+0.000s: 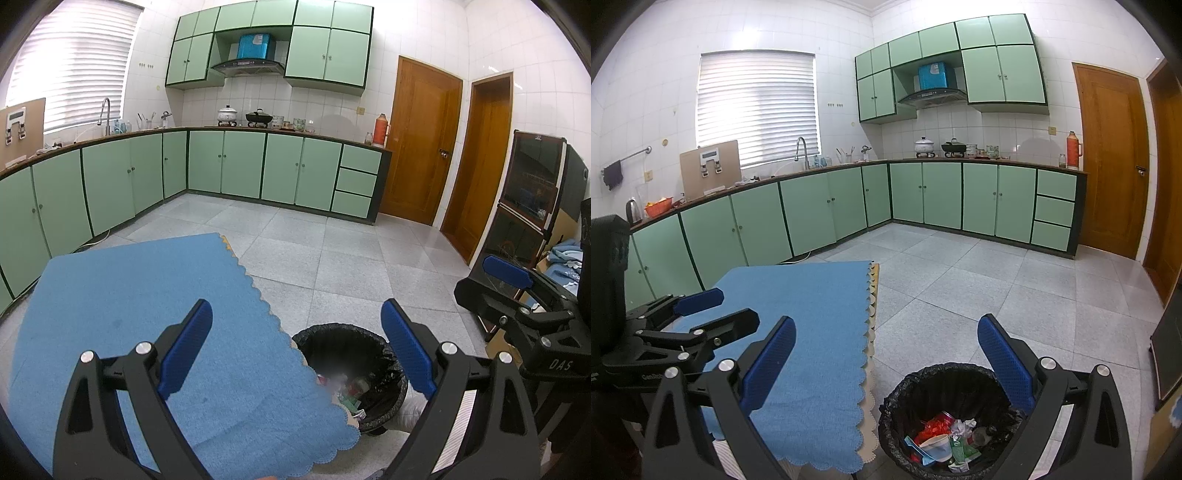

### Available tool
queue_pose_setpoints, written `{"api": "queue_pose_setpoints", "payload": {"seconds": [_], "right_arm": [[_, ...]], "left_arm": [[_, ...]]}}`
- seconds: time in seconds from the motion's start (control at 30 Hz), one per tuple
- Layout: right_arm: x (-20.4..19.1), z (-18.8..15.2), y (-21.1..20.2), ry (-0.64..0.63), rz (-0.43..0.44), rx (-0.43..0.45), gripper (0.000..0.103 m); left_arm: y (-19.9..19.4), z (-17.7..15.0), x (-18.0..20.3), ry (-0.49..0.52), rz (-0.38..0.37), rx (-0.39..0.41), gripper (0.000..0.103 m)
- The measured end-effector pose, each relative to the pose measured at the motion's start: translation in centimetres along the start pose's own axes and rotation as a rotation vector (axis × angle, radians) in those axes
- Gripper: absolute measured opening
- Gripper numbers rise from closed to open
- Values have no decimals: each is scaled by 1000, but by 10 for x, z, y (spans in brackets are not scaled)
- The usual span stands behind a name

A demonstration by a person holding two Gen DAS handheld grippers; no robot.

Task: Collect trash

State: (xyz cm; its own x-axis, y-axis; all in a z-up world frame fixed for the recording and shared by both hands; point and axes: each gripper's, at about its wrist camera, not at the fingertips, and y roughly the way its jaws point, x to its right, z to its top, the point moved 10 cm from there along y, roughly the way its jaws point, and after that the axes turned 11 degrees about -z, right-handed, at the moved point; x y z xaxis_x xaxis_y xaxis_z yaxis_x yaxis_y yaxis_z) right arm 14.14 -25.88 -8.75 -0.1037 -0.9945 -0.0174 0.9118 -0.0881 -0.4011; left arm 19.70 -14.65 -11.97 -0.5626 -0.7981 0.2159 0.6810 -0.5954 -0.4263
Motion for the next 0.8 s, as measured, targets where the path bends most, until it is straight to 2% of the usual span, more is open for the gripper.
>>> {"api": "queue_pose_setpoints", "payload": {"seconds": [0.8], "right_arm": [[1, 0, 0, 2, 1, 0, 97]], "left_arm": [[0, 1, 0, 1, 2, 0, 90]]}}
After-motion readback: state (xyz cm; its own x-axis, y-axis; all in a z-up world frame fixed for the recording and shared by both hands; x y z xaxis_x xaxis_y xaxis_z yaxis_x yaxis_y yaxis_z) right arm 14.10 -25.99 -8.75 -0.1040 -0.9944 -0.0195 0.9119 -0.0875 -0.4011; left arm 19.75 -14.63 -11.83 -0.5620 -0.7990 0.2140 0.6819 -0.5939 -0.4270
